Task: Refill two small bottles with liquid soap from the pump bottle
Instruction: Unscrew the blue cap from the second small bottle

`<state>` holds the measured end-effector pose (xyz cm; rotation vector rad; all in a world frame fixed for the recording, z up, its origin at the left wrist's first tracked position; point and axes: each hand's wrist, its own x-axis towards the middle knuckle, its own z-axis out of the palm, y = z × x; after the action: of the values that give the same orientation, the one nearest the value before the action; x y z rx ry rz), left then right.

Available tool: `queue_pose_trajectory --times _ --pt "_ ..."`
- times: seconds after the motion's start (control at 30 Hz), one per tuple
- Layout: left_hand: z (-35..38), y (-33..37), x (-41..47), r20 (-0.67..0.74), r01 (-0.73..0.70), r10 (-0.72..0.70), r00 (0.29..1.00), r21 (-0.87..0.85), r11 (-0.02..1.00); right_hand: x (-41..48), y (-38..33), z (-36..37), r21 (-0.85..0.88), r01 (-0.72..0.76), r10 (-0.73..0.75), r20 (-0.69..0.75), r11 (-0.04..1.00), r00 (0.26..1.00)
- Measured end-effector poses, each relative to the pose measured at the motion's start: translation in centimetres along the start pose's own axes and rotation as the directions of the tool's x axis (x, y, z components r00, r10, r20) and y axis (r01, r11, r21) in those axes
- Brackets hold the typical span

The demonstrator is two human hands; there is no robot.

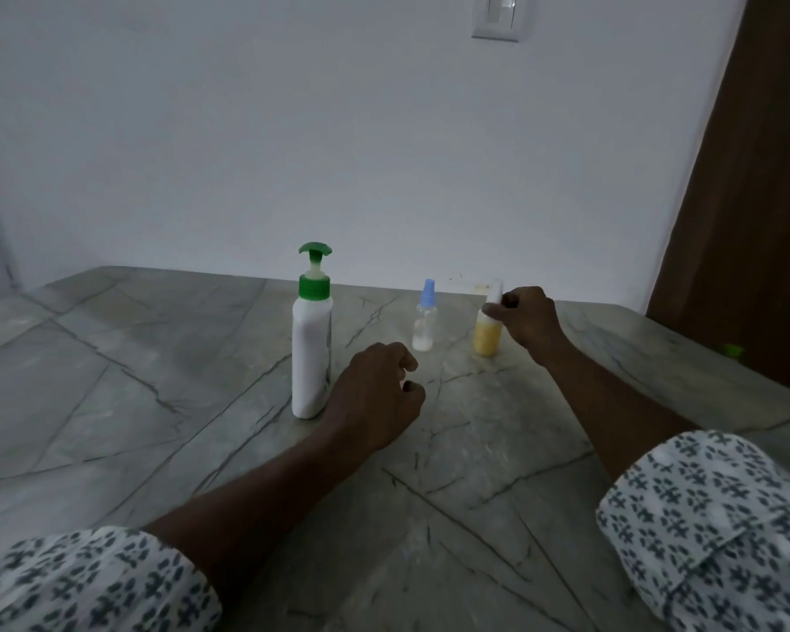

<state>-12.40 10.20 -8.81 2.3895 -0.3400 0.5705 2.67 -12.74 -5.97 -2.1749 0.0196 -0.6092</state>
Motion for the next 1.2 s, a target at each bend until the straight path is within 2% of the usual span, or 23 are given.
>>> queue_pose_trajectory --times 0.03,0.1,0.17,0.2,0.23,0.27,0.33,0.4,0.63,0.73,0.87,1.0,1.1,1.2 --pt "0.0 0.1 0.0 -0.003 -0.003 0.003 1.0 0.001 1.0 -0.2 -0.1 0.0 0.007 0.006 -0.005 -0.007 1.0 1.0" --pt "-0.1 0.2 -0.1 -0.006 -0.005 0.005 1.0 -0.001 1.0 -1.0 -0.5 -0.3 -0.026 0.084 -0.087 -0.176 0.996 0.981" --pt "-0.3 0.4 -0.1 0.0 0.002 -0.002 1.0 -0.01 1.0 -2.1 -1.6 -0.5 -0.06 0.311 -0.309 -0.385 0.949 0.87" --pt "-0.4 0.4 -0.2 0.002 0.011 -0.011 1.0 -0.015 1.0 -2.7 -2.4 -0.2 -0.064 0.404 -0.396 -0.386 0.912 0.833" --pt "-0.4 0.5 -0.2 0.003 0.022 -0.022 1.0 -0.019 1.0 -3.1 -3.0 0.3 -0.037 0.447 -0.435 -0.315 0.894 0.844" --pt "-0.5 0.5 -0.2 0.001 0.031 -0.031 1.0 -0.026 0.999 -3.4 -3.7 1.1 -0.008 0.423 -0.417 -0.184 0.906 0.89" --pt "-0.5 0.6 -0.2 -0.007 0.04 -0.04 0.999 -0.037 0.998 -3.7 -4.3 2.9 -0.049 0.298 -0.294 0.084 0.953 0.952" --pt "-0.6 0.6 -0.3 -0.012 0.043 -0.043 0.999 -0.036 0.998 -3.4 -4.4 4.8 -0.081 0.195 -0.175 0.202 0.978 0.964" --pt "-0.7 0.5 -0.2 -0.046 0.038 -0.038 0.998 0.006 0.999 -2.9 -4.1 7.5 -0.073 0.141 -0.128 0.156 0.987 0.979" --pt "-0.8 0.5 -0.2 -0.052 0.072 -0.073 0.996 -0.009 0.997 -4.0 -5.9 5.8 -0.001 0.16 -0.158 0.141 0.987 0.977" --pt "-1.2 0.7 -0.2 -0.084 0.143 -0.154 0.985 -0.123 0.982 -7.5 -8.4 1.5 0.071 0.188 -0.198 0.17 0.98 0.965" --pt "-1.4 0.9 -0.2 0.028 0.153 -0.151 0.988 -0.15 0.977 -12.5 -7.4 -1.0 0.051 0.211 -0.217 0.256 0.976 0.942" --pt "-0.9 0.9 -0.4 0.108 0.139 -0.122 0.987 -0.162 0.977 -14.3 -6.0 -1.3 0.01 0.225 -0.219 0.262 0.974 0.94" --pt "-0.5 1.0 -0.4 0.116 0.136 -0.119 0.986 -0.158 0.978 -14.5 -5.4 -0.8 0.0 0.238 -0.231 0.243 0.971 0.942"
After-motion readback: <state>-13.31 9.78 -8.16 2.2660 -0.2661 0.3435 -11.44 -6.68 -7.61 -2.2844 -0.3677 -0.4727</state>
